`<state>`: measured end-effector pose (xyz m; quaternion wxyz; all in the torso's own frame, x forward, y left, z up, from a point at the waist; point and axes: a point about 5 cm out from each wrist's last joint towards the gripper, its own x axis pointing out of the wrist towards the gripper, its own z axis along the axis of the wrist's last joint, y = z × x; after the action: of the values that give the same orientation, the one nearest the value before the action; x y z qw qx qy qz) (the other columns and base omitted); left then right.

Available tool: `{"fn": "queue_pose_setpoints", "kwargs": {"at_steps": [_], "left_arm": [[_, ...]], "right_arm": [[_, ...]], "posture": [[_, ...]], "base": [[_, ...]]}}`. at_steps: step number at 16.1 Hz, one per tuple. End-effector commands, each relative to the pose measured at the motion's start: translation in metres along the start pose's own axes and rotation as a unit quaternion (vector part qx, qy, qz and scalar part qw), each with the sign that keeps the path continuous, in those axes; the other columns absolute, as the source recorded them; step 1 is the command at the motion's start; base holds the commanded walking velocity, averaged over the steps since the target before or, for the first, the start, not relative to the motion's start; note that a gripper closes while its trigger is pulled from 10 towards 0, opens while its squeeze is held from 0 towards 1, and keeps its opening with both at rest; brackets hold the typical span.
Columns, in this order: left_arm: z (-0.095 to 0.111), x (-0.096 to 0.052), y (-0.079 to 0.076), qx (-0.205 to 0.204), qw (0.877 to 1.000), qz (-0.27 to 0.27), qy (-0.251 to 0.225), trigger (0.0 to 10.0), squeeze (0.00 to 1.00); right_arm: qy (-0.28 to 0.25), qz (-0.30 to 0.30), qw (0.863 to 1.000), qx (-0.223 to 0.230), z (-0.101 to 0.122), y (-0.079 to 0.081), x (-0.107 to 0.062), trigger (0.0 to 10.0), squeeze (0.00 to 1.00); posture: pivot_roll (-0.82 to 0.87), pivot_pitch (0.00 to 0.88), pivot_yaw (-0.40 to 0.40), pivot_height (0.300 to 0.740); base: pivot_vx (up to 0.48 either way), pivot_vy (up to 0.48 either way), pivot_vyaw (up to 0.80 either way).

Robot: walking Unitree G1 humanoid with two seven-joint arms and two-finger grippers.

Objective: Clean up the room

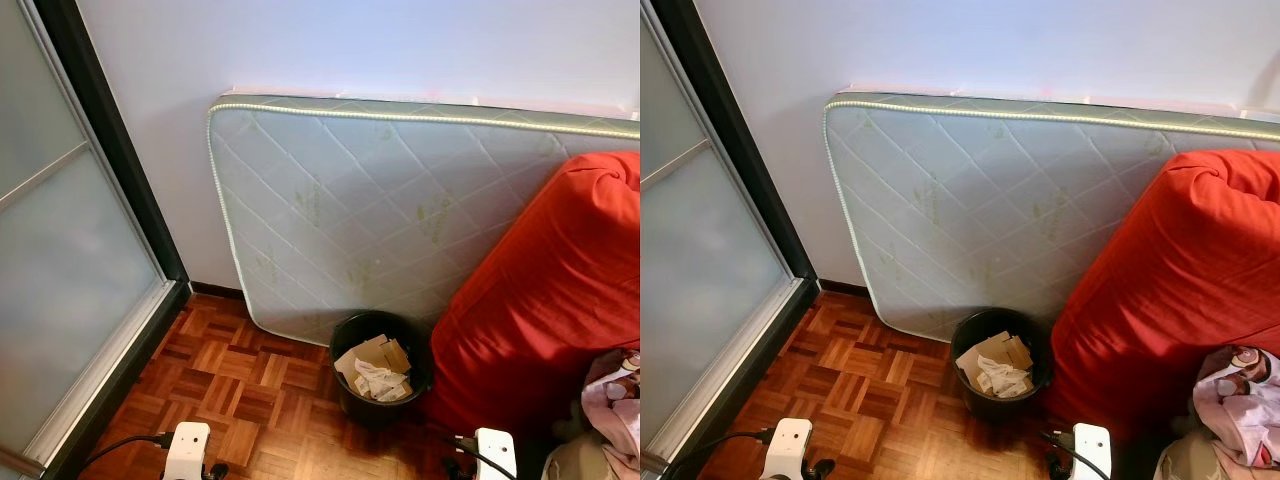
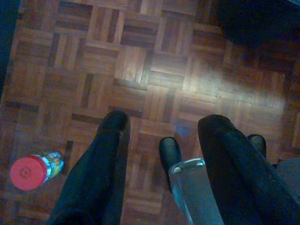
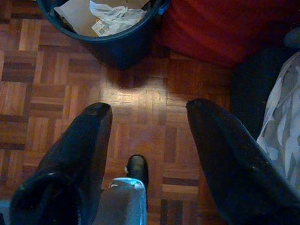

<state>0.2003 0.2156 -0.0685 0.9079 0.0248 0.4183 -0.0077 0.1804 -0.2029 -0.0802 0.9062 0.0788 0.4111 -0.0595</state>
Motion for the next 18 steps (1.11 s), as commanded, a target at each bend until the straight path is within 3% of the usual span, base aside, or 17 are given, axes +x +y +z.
{"fn": "queue_pose_setpoints", "kwargs": {"at_steps": [1,9,18], "left_arm": [[-0.0029,-0.0010,0.0046,-0.002,1.000,0.006,0.012,10.0,0.00],[-0.0006,-0.0007,0.0053,-0.009,1.000,0.010,0.003,10.0,0.00],[-0.0010,-0.0010,0.0051,-0.004,1.000,0.013,0.001,10.0,0.00]], "right_arm": [[-0.005,-0.002,1.000,0.004,0.0014,0.0003,0.0002,10.0,0.00],[0.001,0.009,1.000,0.016,-0.0003,0.0033,0.0005,10.0,0.00],[0.022,0.015,1.000,0.010,-0.0074,0.0048,-0.0005,10.0,0.00]], "posture": [[-0.01,0.000,-0.010,0.740],[0.00,0.000,-0.010,0.740],[-0.01,0.002,-0.013,0.740]], "base": [[0.000,0.000,0.00],[0.000,0.000,0.00],[0.000,0.000,-0.80]]}}
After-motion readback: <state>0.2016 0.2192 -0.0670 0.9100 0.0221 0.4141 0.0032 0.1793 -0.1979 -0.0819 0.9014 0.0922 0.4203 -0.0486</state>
